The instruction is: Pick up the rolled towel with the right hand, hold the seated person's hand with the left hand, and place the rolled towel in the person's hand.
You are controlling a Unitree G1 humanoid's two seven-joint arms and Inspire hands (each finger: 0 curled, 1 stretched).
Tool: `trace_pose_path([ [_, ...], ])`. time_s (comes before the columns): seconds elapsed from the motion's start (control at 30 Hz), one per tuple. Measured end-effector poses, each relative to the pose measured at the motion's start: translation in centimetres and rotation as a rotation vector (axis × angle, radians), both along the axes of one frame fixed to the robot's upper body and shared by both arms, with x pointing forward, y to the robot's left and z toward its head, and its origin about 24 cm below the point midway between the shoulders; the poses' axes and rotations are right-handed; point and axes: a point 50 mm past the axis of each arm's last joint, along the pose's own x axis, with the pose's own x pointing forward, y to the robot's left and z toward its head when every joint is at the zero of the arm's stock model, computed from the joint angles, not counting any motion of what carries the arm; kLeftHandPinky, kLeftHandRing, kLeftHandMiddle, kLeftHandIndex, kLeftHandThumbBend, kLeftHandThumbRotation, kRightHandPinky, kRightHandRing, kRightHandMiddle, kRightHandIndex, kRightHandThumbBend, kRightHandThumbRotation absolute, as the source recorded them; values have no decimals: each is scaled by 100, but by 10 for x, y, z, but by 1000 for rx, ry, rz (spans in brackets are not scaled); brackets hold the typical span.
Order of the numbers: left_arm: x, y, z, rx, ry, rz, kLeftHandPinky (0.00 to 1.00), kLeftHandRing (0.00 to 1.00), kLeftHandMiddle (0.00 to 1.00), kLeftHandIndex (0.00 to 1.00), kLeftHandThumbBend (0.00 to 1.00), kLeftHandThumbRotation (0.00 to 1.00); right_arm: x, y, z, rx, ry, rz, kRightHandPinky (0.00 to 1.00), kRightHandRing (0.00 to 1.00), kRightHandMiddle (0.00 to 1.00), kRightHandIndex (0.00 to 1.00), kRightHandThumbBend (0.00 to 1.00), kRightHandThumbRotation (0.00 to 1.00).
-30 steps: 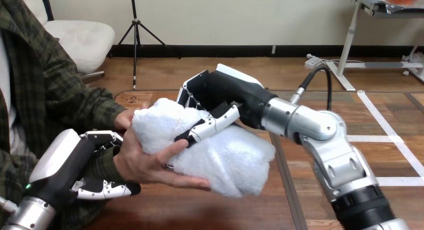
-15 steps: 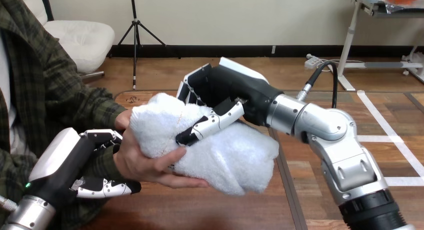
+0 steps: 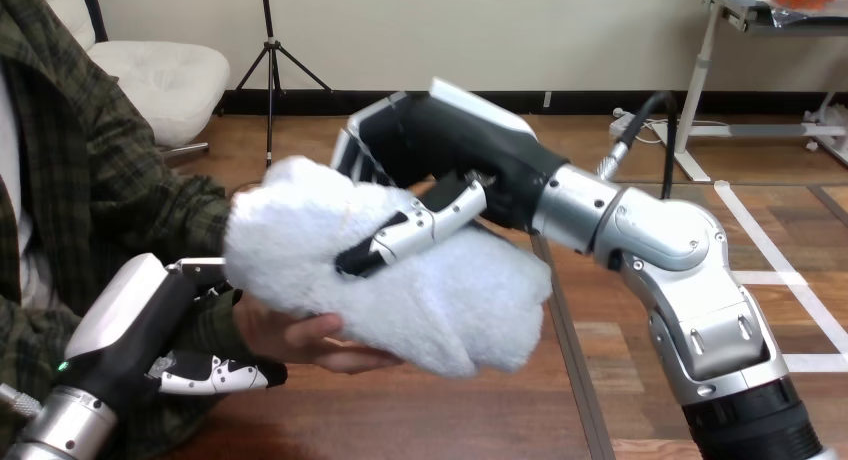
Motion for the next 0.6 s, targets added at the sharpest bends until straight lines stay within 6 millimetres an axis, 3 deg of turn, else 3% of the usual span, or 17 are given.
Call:
trace_pose_path([
  [0.6, 0, -3, -2, -21, 0, -2, 33, 41, 49, 51, 87, 16, -3, 9, 4, 4, -29, 43, 22, 28, 35, 40, 90, 0],
])
